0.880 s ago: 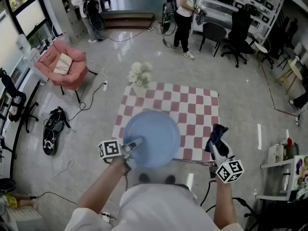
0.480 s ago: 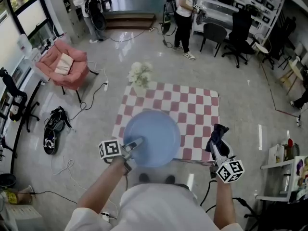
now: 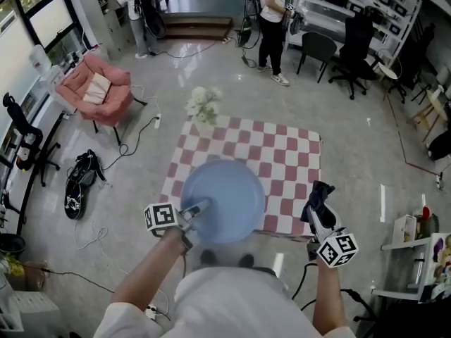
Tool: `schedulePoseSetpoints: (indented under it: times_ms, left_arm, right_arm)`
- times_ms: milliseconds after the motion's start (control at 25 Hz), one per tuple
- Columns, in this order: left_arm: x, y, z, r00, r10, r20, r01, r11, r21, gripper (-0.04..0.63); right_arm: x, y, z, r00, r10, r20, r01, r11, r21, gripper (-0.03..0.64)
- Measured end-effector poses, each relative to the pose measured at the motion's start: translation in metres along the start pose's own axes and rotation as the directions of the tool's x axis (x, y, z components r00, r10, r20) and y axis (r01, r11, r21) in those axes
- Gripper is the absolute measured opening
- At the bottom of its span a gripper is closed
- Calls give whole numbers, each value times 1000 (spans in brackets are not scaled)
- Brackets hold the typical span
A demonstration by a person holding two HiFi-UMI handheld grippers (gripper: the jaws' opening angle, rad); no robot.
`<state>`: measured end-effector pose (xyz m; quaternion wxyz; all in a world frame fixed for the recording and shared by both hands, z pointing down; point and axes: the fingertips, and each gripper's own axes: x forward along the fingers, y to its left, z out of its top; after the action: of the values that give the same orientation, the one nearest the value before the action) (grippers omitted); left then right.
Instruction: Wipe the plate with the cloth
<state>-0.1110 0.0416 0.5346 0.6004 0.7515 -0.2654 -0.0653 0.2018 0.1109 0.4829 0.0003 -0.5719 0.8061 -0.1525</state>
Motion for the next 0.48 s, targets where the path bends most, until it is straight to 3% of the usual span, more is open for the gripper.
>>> schedulePoseSetpoints:
  times_ms: [480]
  left_arm:
    - [22, 1, -31, 997, 28, 67, -25, 999, -31, 80]
  right_arm:
    - [-12, -41, -3, 999, 44, -22, -45, 999, -13, 132]
